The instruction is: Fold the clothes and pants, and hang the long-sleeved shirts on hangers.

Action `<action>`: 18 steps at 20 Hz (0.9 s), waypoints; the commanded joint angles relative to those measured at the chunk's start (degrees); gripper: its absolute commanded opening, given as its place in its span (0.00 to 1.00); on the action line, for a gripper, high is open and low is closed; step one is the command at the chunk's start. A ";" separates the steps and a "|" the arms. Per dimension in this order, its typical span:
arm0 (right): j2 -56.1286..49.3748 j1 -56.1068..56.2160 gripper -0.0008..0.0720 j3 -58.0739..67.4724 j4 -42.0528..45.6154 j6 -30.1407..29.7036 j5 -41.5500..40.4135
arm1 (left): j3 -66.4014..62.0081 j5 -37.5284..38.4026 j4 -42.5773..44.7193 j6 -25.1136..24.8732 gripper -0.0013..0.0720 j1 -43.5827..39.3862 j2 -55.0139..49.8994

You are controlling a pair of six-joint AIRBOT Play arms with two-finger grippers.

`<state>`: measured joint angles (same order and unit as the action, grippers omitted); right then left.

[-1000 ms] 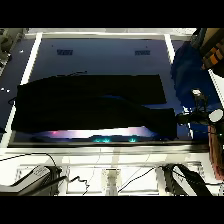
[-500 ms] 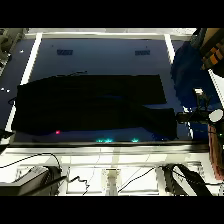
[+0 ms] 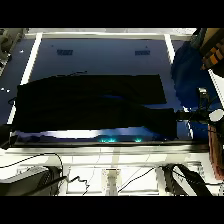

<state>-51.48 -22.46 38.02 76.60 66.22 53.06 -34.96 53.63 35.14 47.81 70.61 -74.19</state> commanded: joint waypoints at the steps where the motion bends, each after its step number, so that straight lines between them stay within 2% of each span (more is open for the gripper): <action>1: 0.07 -0.04 0.96 0.09 -2.97 2.51 0.96 | 0.31 -1.18 -6.82 -7.02 0.91 -3.78 -4.22; 2: 0.07 -0.04 0.96 0.20 -3.19 3.54 1.70 | 0.28 -2.19 -9.70 -9.20 0.79 -5.35 -4.83; 3: 0.20 -0.04 0.96 0.20 -3.30 6.12 2.16 | 0.28 -4.35 -12.72 -10.88 0.72 -7.15 -5.35; 5: 0.31 -0.04 0.96 0.22 -3.30 12.76 4.15 | 0.20 -10.03 -17.31 -10.99 0.57 -10.38 -5.57; 6: 0.31 -0.04 0.96 0.20 -3.30 16.72 5.57 | -0.07 -11.43 -19.17 -11.02 0.33 -11.61 -5.57; 7: 0.31 -0.04 0.96 0.20 -3.32 21.70 7.02 | -0.76 -11.63 -20.26 -11.08 0.04 -12.52 -5.57; 8: 0.31 -0.04 0.95 0.20 -3.69 25.88 8.28 | -1.84 -11.30 -20.41 -11.17 0.04 -13.20 -5.46; 9: 0.31 -0.04 0.86 0.20 -4.92 28.28 9.79 | -2.99 -10.21 -20.41 -11.17 0.04 -13.53 -5.18; 11: 0.31 -0.04 0.51 0.20 -9.33 29.33 14.36 | -5.64 -5.44 -20.20 -11.21 0.04 -13.57 -3.48; 13: 0.31 -0.04 0.51 0.20 -12.41 29.20 19.19 | -7.93 -3.34 -20.17 -11.21 0.04 -13.49 0.00; 18: 0.31 0.00 0.51 0.11 -10.75 28.22 27.89 | -10.38 -3.48 -17.64 -11.21 0.04 -13.49 9.92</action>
<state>-51.22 -22.46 38.20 66.24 93.89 74.96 -44.03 49.58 15.64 36.67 57.23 -68.97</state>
